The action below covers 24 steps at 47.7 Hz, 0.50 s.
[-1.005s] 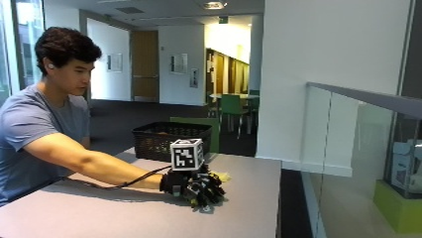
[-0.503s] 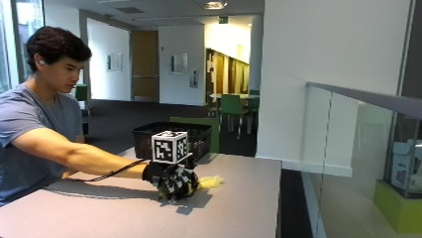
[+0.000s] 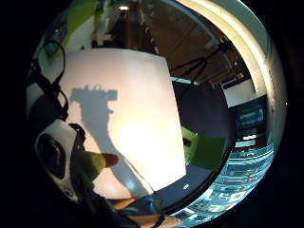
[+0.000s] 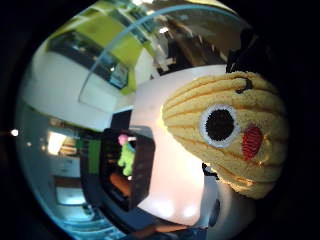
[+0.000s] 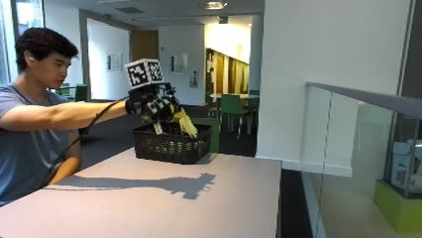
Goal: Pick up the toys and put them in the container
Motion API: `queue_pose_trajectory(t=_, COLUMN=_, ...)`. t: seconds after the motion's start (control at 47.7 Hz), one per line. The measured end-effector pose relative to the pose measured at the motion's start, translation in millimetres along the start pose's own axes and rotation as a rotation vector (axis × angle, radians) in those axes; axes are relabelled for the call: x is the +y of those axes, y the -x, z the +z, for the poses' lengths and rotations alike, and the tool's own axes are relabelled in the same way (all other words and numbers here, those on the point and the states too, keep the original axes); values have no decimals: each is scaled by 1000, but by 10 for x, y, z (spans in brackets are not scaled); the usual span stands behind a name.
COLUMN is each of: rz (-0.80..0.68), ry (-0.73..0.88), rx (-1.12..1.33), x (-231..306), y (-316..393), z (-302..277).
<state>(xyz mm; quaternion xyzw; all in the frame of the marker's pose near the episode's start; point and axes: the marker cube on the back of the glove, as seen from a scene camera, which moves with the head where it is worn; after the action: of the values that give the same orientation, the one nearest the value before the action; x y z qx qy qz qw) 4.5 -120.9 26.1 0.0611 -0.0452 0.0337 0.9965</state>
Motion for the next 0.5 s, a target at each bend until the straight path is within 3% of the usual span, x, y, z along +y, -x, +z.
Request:
queue_pose_trajectory(t=0.314, rz=-164, ry=-111, rx=-74, x=465, y=1235, z=-1032)
queue_pose_trajectory(t=0.377, rz=-291, ry=-108, rx=-140, x=678, y=1609, z=-1131)
queue_pose_trajectory(t=0.461, rz=-231, ry=-111, rx=-79, x=760, y=1934, z=-1083)
queue_pose_trajectory(t=0.503, rz=-288, ry=-105, rx=-109, x=853, y=2106, z=-1058)
